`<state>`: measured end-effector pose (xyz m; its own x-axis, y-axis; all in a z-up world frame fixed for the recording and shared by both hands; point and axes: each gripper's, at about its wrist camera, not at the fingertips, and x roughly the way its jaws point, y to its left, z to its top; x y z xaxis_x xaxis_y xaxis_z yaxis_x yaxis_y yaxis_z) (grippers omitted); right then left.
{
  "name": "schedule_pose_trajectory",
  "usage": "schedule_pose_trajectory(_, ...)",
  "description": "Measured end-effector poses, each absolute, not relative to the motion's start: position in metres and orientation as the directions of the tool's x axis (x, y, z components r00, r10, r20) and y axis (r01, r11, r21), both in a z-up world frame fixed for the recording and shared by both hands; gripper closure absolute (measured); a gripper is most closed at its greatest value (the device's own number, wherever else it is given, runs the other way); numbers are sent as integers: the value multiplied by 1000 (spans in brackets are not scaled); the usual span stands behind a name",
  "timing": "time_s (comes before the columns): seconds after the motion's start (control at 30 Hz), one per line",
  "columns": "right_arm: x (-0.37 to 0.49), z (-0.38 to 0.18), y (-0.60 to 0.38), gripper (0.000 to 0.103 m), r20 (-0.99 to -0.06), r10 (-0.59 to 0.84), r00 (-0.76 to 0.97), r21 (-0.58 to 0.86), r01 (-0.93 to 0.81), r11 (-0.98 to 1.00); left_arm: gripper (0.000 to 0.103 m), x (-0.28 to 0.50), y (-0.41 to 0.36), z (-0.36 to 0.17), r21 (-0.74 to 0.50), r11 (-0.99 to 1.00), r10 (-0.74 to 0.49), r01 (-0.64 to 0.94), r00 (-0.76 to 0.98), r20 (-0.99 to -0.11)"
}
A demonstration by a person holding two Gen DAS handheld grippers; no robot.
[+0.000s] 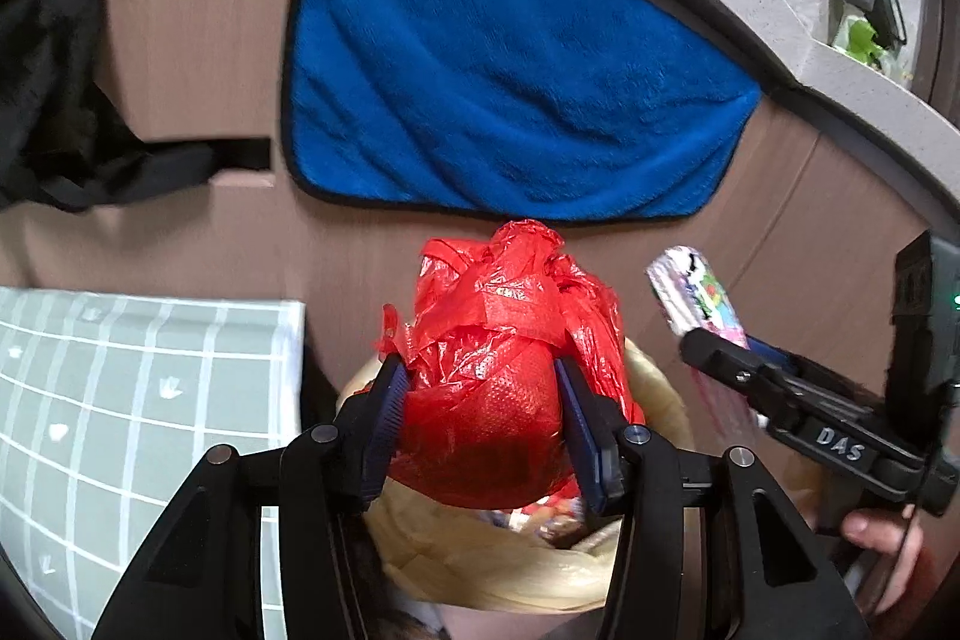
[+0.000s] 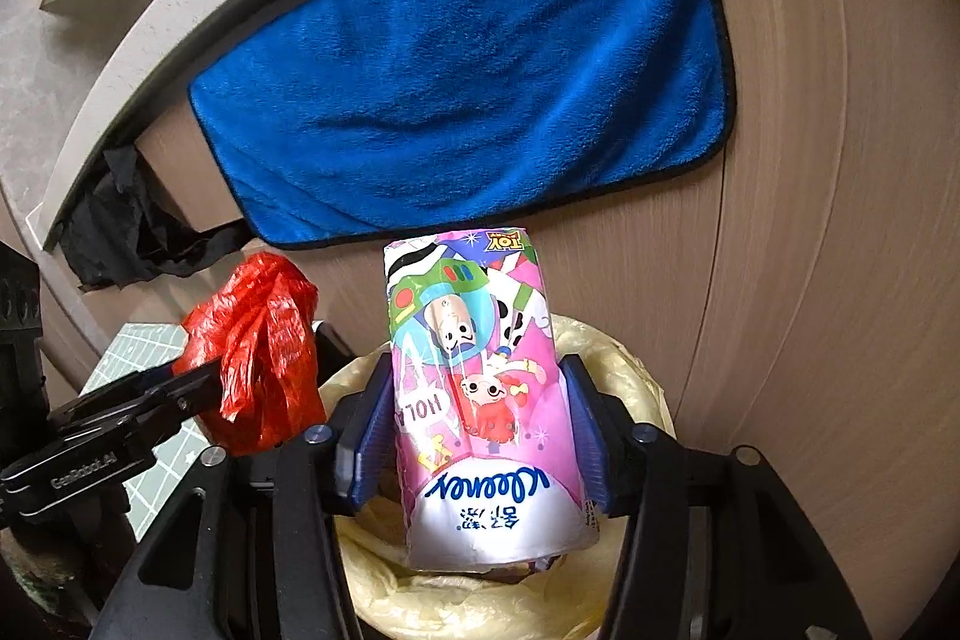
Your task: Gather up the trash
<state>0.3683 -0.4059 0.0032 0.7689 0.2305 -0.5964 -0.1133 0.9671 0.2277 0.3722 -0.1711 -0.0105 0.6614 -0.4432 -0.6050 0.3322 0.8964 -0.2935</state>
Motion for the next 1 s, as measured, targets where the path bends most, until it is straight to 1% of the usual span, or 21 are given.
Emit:
schedule_pose_trajectory(0.03,371,1,-406,44,-603,224,766,233,-99,967,42,375,-171,-12,-307,891,-454,335,645,-614)
schedule_pose_trajectory(0.07,372,-1,-407,41,-606,225,763,243,-92,966,35,378,-168,-14,-324,887,-461,328,634,-621)
schedule_pose_trajectory(0.1,373,-2,-408,41,-609,230,760,259,-84,962,33,379,-165,-14,-328,889,-457,318,638,-620)
schedule_pose_trajectory(0.2,372,-6,-409,41,-613,250,750,286,-85,954,33,377,-160,-11,-327,894,-447,306,650,-614)
schedule_pose_trajectory(0.37,359,-1,-401,40,-603,249,758,287,-86,954,33,365,-150,-1,-328,898,-437,292,667,-603)
schedule_pose_trajectory(0.5,342,3,-397,38,-595,266,759,305,-93,948,33,345,-143,5,-276,918,-396,283,685,-611)
schedule_pose_trajectory(0.6,323,6,-392,38,-610,265,747,306,-86,948,33,311,-131,8,-203,946,-324,253,712,-623)
schedule_pose_trajectory(0.67,302,11,-385,38,-605,266,750,298,-96,950,33,281,-122,12,-161,960,-279,229,745,-606)
schedule_pose_trajectory(0.83,231,25,-356,38,-542,251,802,201,-166,965,33,195,-99,21,-80,980,-197,182,826,-528)
schedule_pose_trajectory(0.9,203,29,-344,38,-519,257,815,177,-192,965,33,167,-95,22,-50,984,-173,172,840,-515)
schedule_pose_trajectory(1.0,157,25,-323,38,-500,282,819,168,-227,959,33,128,-88,19,-17,991,-122,133,846,-520)
